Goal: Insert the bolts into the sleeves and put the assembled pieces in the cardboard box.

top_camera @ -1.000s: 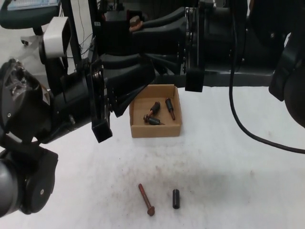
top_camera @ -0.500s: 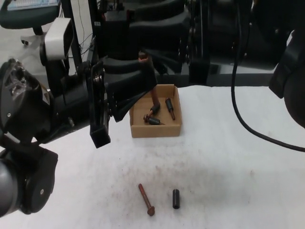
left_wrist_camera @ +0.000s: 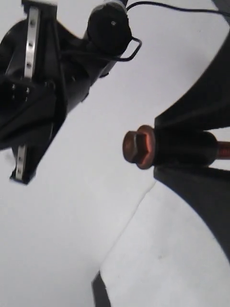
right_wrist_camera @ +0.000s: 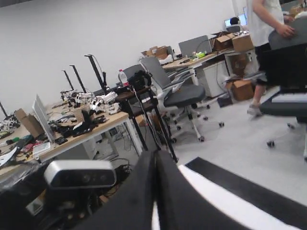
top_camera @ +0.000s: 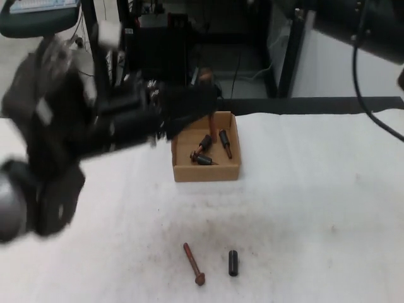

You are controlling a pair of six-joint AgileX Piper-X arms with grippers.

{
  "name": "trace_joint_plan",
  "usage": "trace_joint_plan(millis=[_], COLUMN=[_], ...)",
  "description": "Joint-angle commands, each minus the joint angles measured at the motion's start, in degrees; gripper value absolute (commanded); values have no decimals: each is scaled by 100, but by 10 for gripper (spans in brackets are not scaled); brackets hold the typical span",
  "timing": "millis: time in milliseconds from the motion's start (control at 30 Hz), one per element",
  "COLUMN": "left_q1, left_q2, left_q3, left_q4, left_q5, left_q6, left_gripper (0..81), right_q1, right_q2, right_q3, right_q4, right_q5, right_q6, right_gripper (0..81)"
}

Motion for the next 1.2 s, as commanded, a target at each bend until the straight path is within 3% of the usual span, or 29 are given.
trace_joint_plan(millis=[0, 167, 233, 333, 600, 867, 1167], left_q1=[24, 136, 168, 180, -41, -366, -386], left_q2=[-55, 467, 892, 1731, 3788, 4634, 4887], left_q3=[-936, -2770, -3505, -4659, -6987, -7350, -7355], left_q4=[2363, 6194, 7152, 8293, 9859, 9833, 9562], left_q5=[-619, -3116, -3676, -3767, -3728, -3937, -4221], left_q6=[828, 3187, 3624, 3828, 3510, 3472, 3343], left_gripper=[0, 0, 0, 0, 0, 0, 0], right_q1=[-345, -720, -733, -733, -733, -733, -733], right_q2=[-68, -68, -68, -68, -68, -68, -68], right_q3=[-5, -5, -5, -5, -5, -5, -5], right_q4=[652, 1274, 1251, 1207, 1218, 1230, 1264], right_q5=[-575, -2200, -2859, -3248, -2513, -2531, -2852], right_q6=[497, 741, 731, 731, 731, 731, 779], right_gripper=[4, 3, 3, 3, 3, 3, 3])
